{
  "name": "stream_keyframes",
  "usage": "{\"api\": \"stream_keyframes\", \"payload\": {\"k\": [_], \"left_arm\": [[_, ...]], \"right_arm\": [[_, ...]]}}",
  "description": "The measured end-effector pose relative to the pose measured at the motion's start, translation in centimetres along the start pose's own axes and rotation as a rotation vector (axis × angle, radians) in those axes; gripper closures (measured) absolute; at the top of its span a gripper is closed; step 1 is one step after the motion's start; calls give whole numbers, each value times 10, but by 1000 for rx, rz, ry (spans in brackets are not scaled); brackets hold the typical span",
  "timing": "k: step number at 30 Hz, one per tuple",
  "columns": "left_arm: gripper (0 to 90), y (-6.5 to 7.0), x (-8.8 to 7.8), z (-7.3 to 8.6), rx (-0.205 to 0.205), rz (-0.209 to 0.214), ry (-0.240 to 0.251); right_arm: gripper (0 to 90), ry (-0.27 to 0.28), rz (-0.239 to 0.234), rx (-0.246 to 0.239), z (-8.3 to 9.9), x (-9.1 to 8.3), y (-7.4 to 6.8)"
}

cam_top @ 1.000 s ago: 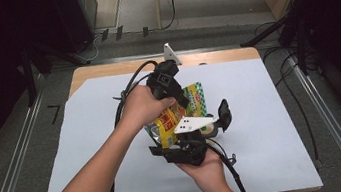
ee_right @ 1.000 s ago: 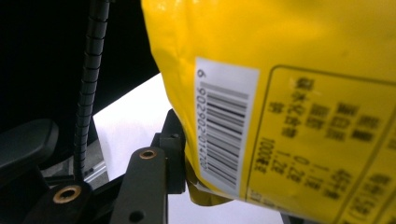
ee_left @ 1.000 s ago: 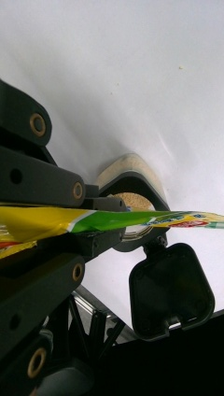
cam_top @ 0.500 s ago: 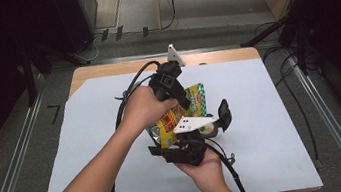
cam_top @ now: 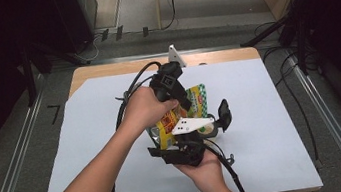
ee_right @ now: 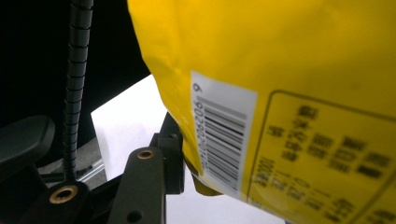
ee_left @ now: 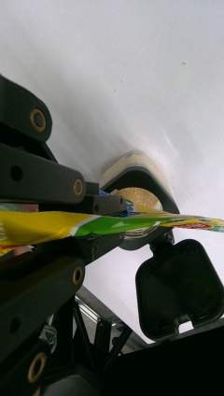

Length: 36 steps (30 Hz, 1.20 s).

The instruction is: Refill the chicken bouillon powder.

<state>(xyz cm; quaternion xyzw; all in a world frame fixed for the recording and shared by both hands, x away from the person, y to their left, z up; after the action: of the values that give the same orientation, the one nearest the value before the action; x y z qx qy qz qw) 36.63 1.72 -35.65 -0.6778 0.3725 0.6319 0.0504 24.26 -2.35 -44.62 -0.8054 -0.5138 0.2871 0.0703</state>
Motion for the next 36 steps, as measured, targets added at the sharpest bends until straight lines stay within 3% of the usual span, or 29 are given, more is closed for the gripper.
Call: {"api": "stream_keyframes", "payload": {"k": [36], "left_arm": [[837,-2,1,0,-10,16,-10]], "right_arm": [[645,-4,-5,1,0,-1,0]]}}
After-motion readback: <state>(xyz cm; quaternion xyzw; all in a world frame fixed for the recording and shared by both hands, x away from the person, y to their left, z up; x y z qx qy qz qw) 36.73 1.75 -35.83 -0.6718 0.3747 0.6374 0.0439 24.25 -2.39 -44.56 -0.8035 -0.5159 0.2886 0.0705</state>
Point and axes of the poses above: each handheld gripper's, and its own axes: x roughly forward along the jaws, z roughly out of its underside, y roughly to its right, the point moved 3 cm from there along x, roughly forward along the jaws, and after that the axes turned 3 degrees about x, right-handed, at the moved point
